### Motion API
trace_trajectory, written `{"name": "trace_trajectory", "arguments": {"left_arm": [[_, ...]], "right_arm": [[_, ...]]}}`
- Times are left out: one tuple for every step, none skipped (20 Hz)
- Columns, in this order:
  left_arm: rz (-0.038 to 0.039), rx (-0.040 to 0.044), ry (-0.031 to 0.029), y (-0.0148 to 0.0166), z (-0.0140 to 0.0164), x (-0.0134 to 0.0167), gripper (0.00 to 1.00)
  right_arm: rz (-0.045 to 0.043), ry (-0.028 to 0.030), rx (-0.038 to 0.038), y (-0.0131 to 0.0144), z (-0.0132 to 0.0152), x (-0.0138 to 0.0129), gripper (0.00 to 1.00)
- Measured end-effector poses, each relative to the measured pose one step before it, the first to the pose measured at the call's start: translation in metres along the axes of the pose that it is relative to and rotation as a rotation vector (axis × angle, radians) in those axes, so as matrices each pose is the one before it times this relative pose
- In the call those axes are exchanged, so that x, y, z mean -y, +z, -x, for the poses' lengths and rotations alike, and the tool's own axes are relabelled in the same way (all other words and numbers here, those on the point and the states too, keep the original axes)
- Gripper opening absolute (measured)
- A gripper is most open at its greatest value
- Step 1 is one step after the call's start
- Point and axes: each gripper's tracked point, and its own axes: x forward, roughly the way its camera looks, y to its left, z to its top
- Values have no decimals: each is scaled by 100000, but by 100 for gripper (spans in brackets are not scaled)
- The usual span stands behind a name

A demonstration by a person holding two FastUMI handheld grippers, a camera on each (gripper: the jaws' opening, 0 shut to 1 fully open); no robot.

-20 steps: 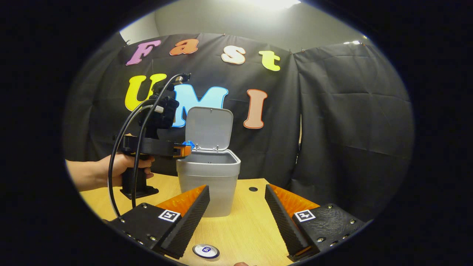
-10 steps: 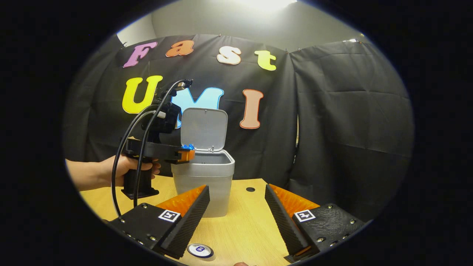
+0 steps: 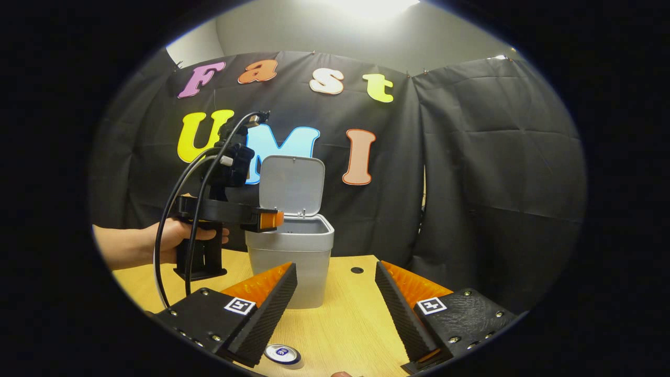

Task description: Press the lid of the desktop garbage bin to open it, pick up the crumpled paper on the desktop and throw it into the bin, then pick up the pop can on the desktop and drop it into the bin, and finally close the garbage bin lid.

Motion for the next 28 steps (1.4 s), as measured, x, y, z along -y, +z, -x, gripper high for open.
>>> {"name": "trace_trajectory", "arguments": {"left_arm": [[-129,1175,603,338,400,-142,95],[-194,1300,707,373,541,-146,95],[-179,1702,1125,322,620,-339,96],[-112,1733,835,314,578,-240,96],[-222,1480,881,276,656,-174,95],[-454,1255,975,154,697,-244,95],[-511,1235,1223,218,934,-300,96],[-440,1299,1131,138,782,-304,96],[-164,1199,1548,117,946,-371,98],[193,837,1619,59,837,-316,97],[299,584,1618,-44,840,-346,96],[-71,474,1807,-30,807,-376,94],[-360,784,1953,72,855,-494,96],[-497,945,1550,202,819,-365,97],[-490,783,1720,185,794,-382,96],[-389,893,1677,193,754,-348,96],[-301,941,1403,281,817,-304,96],[-245,946,1629,332,835,-293,94],[-563,1261,1488,318,1076,-407,94],[-901,1102,1747,313,854,-425,94],[-991,818,1938,317,824,-410,94],[-669,847,1979,363,850,-437,94],[-363,676,1510,202,867,-342,94],[-39,542,1691,262,762,-461,94],[138,520,1454,228,756,-351,96],[79,552,1428,211,877,-378,94],[-285,204,1070,156,880,-411,94],[-701,-137,1233,-76,655,-387,94]], "right_arm": [[179,1144,-52,-77,-79,-107,96],[-27,1261,147,-39,-76,-197,96],[-126,1309,53,-24,-82,-276,96],[-160,1359,-174,-236,-201,-438,96],[-200,1518,-221,-171,4,-531,96],[-143,1227,99,-72,250,-595,96],[-26,1224,-104,-243,150,-185,96],[103,1196,-219,-185,103,-141,96],[142,1047,-509,-397,82,-155,96],[-37,1257,-795,-310,124,-230,96],[-223,1287,-691,-381,137,-226,96],[-239,1328,-785,-317,130,-185,96],[94,1240,-614,-299,128,-203,96],[477,990,-609,-235,128,-159,96],[538,1119,-489,-258,61,-141,96],[526,1182,-503,-177,22,-128,96],[294,925,-348,-285,131,-97,96],[134,1002,-457,-158,41,-112,96],[84,833,-229,-221,74,-167,96],[209,818,67,-39,-27,-98,96],[227,1036,-708,-293,-36,-100,96],[82,1198,-1103,-606,-227,-132,96],[-267,1359,-1401,-610,-76,-286,96],[-613,1661,-1385,-633,49,-405,96],[-663,1729,-1600,-745,-39,-402,96],[-422,1658,-1662,-689,-107,-338,96],[-28,1516,-1733,-648,-55,-298,96],[269,1299,-1582,-634,-122,-307,96]]}}
